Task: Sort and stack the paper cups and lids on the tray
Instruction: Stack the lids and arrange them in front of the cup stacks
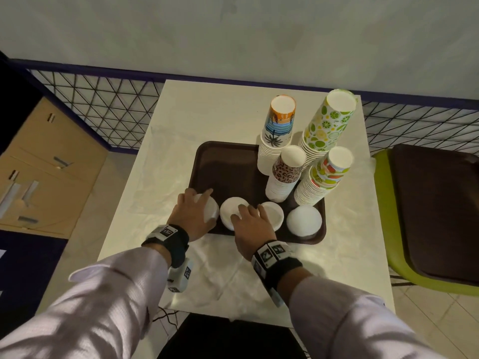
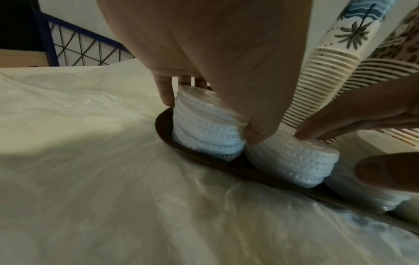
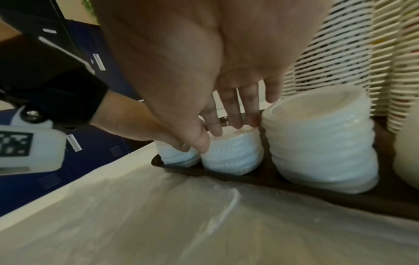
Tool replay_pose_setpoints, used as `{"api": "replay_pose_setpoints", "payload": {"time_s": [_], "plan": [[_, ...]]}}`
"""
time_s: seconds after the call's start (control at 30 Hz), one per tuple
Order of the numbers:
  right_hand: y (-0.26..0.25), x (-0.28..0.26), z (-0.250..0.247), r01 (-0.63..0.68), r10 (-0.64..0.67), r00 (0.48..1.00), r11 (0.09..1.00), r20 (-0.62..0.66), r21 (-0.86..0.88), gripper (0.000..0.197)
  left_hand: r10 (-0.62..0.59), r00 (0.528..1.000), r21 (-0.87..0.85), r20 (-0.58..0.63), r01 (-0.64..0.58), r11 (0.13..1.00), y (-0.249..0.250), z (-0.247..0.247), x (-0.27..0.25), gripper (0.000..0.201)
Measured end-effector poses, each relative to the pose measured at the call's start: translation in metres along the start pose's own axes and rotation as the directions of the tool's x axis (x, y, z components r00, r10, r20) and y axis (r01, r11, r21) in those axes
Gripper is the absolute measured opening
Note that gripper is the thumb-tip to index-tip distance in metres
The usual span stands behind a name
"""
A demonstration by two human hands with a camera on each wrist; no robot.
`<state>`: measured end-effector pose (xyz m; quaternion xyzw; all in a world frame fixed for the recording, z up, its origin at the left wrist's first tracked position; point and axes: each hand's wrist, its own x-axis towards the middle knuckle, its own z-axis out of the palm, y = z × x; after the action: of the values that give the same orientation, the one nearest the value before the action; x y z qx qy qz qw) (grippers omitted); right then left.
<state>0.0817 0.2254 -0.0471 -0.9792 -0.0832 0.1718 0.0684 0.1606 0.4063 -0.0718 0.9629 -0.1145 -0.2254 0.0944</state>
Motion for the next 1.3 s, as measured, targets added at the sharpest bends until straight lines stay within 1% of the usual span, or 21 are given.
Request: {"api": "replay_pose_setpoints", "payload": {"time_s": [0.13, 0.23, 0.3, 0.4, 0.5, 0.6, 0.7, 0.8, 0.83, 0.93, 1.0, 1.03, 1.1, 1.17, 1.23, 1.3], "plan": [[-0.001, 0.000, 0.008, -0.002, 0.000, 0.999, 1.000, -0.052, -0.026, 0.041, 0.023, 1.000, -0.012, 0.015, -0.023, 1.000, -0.002, 0.001, 0.007, 0.091], [-0.005, -0.001, 0.010, -0.007, 0.005, 0.997, 1.000, -0.075, -0.030, 0.042, 0.075, 0.997, 0.034, -0.002, -0.075, 0.997, -0.002, 0.001, 0.012, 0.089], [-0.009, -0.001, 0.013, -0.014, 0.011, 0.995, 0.999, -0.096, -0.035, 0.043, 0.098, 0.995, 0.059, 0.011, -0.099, 0.993, -0.001, 0.004, 0.013, 0.085], [-0.013, -0.002, 0.018, -0.032, 0.026, 0.994, 0.998, -0.103, -0.057, 0.047, 0.099, 0.995, 0.090, 0.016, -0.100, 0.991, 0.000, 0.008, 0.012, 0.075], [-0.017, -0.002, 0.020, -0.048, 0.039, 0.995, 0.995, -0.094, -0.093, 0.051, 0.093, 0.996, 0.093, 0.011, -0.093, 0.991, 0.000, 0.013, 0.013, 0.072], [-0.019, -0.002, 0.018, -0.064, 0.056, 0.995, 0.993, -0.085, -0.094, 0.054, 0.081, 0.997, 0.080, 0.007, -0.082, 0.993, 0.000, 0.015, 0.013, 0.078], [-0.022, -0.004, 0.011, -0.074, 0.067, 0.993, 0.995, -0.101, -0.066, 0.056, 0.092, 0.996, 0.057, 0.002, -0.092, 0.994, 0.000, 0.012, 0.011, 0.093], [-0.021, -0.012, 0.003, -0.048, 0.043, 0.985, 0.999, -0.167, -0.025, 0.048, 0.104, 0.994, 0.047, -0.045, -0.102, 0.994, -0.002, 0.006, 0.007, 0.103], [-0.017, -0.015, 0.000, -0.062, 0.061, 0.977, 0.998, -0.203, 0.001, 0.043, 0.120, 0.990, 0.038, -0.071, -0.118, 0.992, -0.001, 0.004, 0.005, 0.103], [0.004, -0.027, -0.007, -0.192, 0.219, 0.932, 0.974, -0.288, 0.119, 0.032, 0.208, 0.967, 0.051, -0.147, -0.202, 0.978, 0.007, -0.005, -0.001, 0.094], [0.018, -0.033, -0.008, -0.260, 0.301, 0.908, 0.950, -0.291, 0.172, 0.031, 0.258, 0.954, 0.062, -0.155, -0.251, 0.966, 0.016, -0.009, -0.003, 0.083], [0.024, -0.034, -0.008, -0.284, 0.322, 0.906, 0.944, -0.274, 0.169, 0.032, 0.276, 0.950, 0.068, -0.145, -0.269, 0.961, 0.020, -0.010, -0.003, 0.075], [0.032, -0.033, -0.008, -0.303, 0.323, 0.922, 0.945, -0.212, 0.122, 0.034, 0.314, 0.944, 0.097, -0.106, -0.304, 0.948, 0.030, -0.010, -0.004, 0.059], [0.036, -0.029, -0.008, -0.290, 0.297, 0.942, 0.955, -0.156, 0.067, 0.035, 0.340, 0.938, 0.114, -0.071, -0.331, 0.937, 0.038, -0.008, -0.006, 0.047], [0.038, -0.026, -0.010, -0.265, 0.265, 0.957, 0.964, -0.119, 0.018, 0.037, 0.349, 0.936, 0.131, -0.048, -0.340, 0.931, 0.044, -0.006, -0.008, 0.041], [0.040, -0.022, -0.012, -0.243, 0.241, 0.965, 0.970, -0.105, -0.007, 0.039, 0.338, 0.941, 0.135, -0.029, -0.332, 0.934, 0.046, -0.005, -0.008, 0.040]]}}
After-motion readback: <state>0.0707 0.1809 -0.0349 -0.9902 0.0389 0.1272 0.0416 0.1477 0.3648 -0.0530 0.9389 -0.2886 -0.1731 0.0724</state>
